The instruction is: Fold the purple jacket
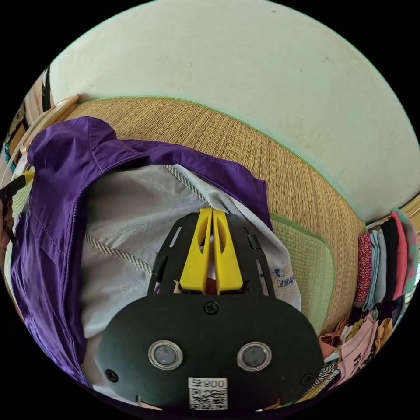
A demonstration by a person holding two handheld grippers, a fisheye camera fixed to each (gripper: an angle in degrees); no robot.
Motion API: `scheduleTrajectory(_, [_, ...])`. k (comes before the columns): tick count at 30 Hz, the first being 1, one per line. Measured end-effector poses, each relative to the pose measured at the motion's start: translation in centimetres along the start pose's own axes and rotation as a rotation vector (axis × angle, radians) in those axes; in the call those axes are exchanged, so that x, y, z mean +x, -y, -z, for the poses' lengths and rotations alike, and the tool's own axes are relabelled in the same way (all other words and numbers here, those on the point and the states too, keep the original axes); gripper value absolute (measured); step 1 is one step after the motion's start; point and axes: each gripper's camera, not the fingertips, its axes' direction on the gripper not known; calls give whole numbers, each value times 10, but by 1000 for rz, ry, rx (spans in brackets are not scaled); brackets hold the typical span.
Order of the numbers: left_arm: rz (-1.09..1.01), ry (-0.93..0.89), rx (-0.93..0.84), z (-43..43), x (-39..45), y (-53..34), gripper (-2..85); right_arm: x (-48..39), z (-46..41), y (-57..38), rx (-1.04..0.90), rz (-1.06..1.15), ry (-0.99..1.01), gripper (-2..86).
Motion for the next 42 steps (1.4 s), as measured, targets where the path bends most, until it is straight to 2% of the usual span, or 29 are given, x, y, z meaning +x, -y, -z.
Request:
scheduleTrajectory(3, [34, 29, 45, 12, -18, 0, 5, 8, -4, 2, -7, -44, 7, -1])
scheduleTrajectory(8, [29, 64, -7, 1, -19, -5, 17, 18, -10, 8, -31, -92, 27, -1])
scheduleTrajectory(13, [20, -7, 13, 18, -11, -36, 63, 30, 0, -5, -9, -115, 59, 0])
scheduleTrajectory(15, [-36, -12, -40, 28, -2, -62, 79, 35, 11, -14, 21, -111, 62, 0])
scheduleTrajectory(18, [-144, 120, -128, 32, 13, -85, 84, 43, 40, -34, 90, -112, 114, 0])
scheduleTrajectory(22, [-182, 143, -141, 32, 19, -83, 82, 30, 86, -76, 163, -56, 222, 0])
scheduleTrajectory(26, [-229, 332, -279, 8, 24, -83, 32, 4, 109, -123, 173, 8, 333, 0])
scheduleTrajectory(29, [-255, 363, -283, 19, 28, -90, 11, -15, 100, -144, 115, 47, 346, 0])
scheduleTrajectory(34, [-165, 423, -204, 65, -4, -110, 3, -15, 69, -143, 32, 55, 300, 0])
scheduleTrajectory(38, [-32, 320, -170, 94, -43, -136, 5, 1, 69, -135, 40, 30, 321, 0])
scheduleTrajectory(42, [42, 307, -89, 135, -49, -169, 20, 25, 79, -123, 30, -15, 321, 0])
